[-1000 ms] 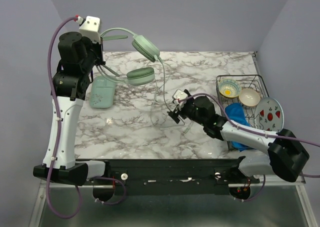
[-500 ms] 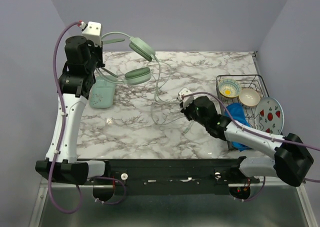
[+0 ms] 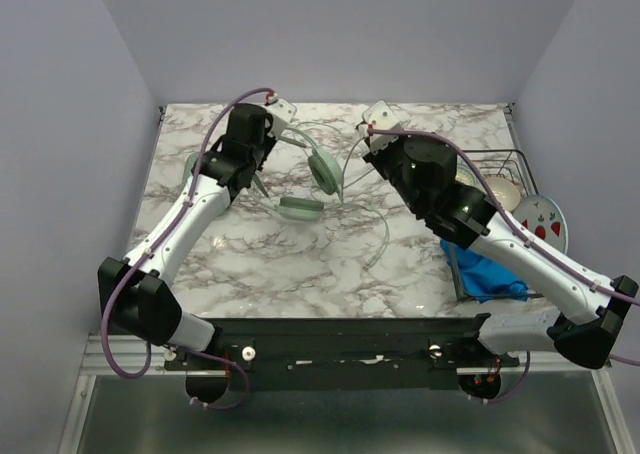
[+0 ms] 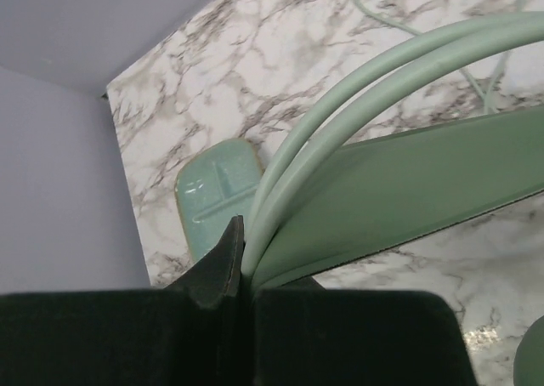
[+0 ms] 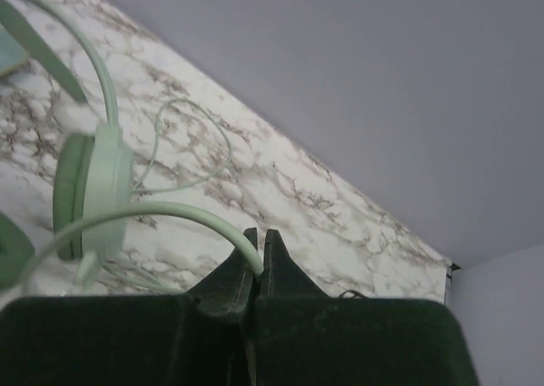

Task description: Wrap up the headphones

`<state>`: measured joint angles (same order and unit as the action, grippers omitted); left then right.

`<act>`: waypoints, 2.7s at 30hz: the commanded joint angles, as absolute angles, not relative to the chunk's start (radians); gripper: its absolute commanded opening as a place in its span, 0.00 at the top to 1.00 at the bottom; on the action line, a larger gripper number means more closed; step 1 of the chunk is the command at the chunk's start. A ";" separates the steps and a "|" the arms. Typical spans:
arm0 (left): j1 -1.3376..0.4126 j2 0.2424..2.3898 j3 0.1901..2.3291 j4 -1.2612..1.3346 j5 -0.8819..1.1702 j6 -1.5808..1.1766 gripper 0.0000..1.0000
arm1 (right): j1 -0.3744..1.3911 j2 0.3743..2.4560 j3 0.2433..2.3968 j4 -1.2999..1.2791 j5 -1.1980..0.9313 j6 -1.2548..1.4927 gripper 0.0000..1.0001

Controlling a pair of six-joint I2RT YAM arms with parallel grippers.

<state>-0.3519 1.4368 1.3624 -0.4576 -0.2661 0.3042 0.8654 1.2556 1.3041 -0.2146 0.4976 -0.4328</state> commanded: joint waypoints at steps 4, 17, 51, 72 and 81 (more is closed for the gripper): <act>-0.537 1.424 1.335 -0.422 -0.247 0.420 1.00 | 0.870 1.388 1.491 -0.313 0.494 -0.650 0.99; -0.618 1.319 1.305 -0.531 -0.010 0.448 1.00 | 0.778 1.522 1.678 -0.347 0.465 -0.657 0.99; -0.617 1.243 1.762 -0.744 0.045 0.066 1.00 | 0.566 1.566 1.292 0.149 -0.537 -0.078 0.34; -0.554 1.342 2.068 -0.799 -0.075 -0.166 1.00 | 0.566 1.844 1.120 0.662 -0.506 0.314 0.44; -0.284 1.391 2.079 -0.746 0.040 -0.343 1.00 | 0.581 1.928 1.169 0.664 -0.506 0.371 0.90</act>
